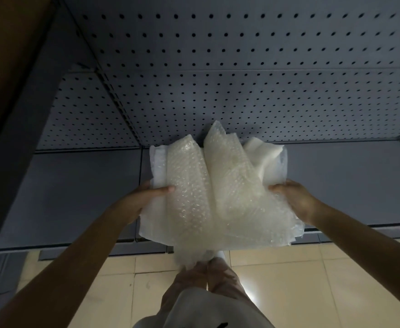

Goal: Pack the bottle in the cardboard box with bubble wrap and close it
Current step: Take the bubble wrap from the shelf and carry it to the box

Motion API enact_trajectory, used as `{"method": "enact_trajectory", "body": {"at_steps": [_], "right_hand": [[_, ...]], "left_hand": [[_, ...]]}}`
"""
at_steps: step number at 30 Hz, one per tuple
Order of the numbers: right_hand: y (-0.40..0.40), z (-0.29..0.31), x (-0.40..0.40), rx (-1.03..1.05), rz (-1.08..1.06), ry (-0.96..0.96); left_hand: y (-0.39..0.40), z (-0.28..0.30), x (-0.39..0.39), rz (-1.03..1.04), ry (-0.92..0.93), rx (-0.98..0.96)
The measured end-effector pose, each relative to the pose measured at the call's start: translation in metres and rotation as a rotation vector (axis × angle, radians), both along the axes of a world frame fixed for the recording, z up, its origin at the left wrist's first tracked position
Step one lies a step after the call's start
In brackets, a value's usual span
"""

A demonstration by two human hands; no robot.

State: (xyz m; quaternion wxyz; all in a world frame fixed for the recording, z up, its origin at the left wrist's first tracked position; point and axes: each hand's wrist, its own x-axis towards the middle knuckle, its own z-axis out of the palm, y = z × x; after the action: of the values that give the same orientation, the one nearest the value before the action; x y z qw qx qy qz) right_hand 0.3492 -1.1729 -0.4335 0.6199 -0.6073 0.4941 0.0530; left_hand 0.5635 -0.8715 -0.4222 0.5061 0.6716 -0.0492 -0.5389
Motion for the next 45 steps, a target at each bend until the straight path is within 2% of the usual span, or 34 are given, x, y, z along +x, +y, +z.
{"method": "enact_trajectory", "body": {"at_steps": [11,20,28,38,45], "right_hand": [[-0.002,0.018,-0.054,-0.067,-0.194,-0.111],[-0.005,0.045,-0.151,-0.077,-0.379,-0.185],[-0.008,0.058,-0.296,-0.168,-0.574,-0.298],[-0.005,0.066,-0.495,-0.241,-0.846,-0.243],[-0.003,0.062,-0.588,-0.298,-1.026,-0.175]], "left_hand": [[-0.022,-0.002,-0.007,-0.069,0.041,-0.065],[-0.095,0.029,-0.052,-0.218,-0.011,-0.074],[-0.205,0.050,-0.164,-0.397,-0.070,-0.085],[-0.330,0.052,-0.359,-0.708,-0.149,-0.105],[-0.400,0.056,-0.467,-0.914,-0.161,-0.150]]}}
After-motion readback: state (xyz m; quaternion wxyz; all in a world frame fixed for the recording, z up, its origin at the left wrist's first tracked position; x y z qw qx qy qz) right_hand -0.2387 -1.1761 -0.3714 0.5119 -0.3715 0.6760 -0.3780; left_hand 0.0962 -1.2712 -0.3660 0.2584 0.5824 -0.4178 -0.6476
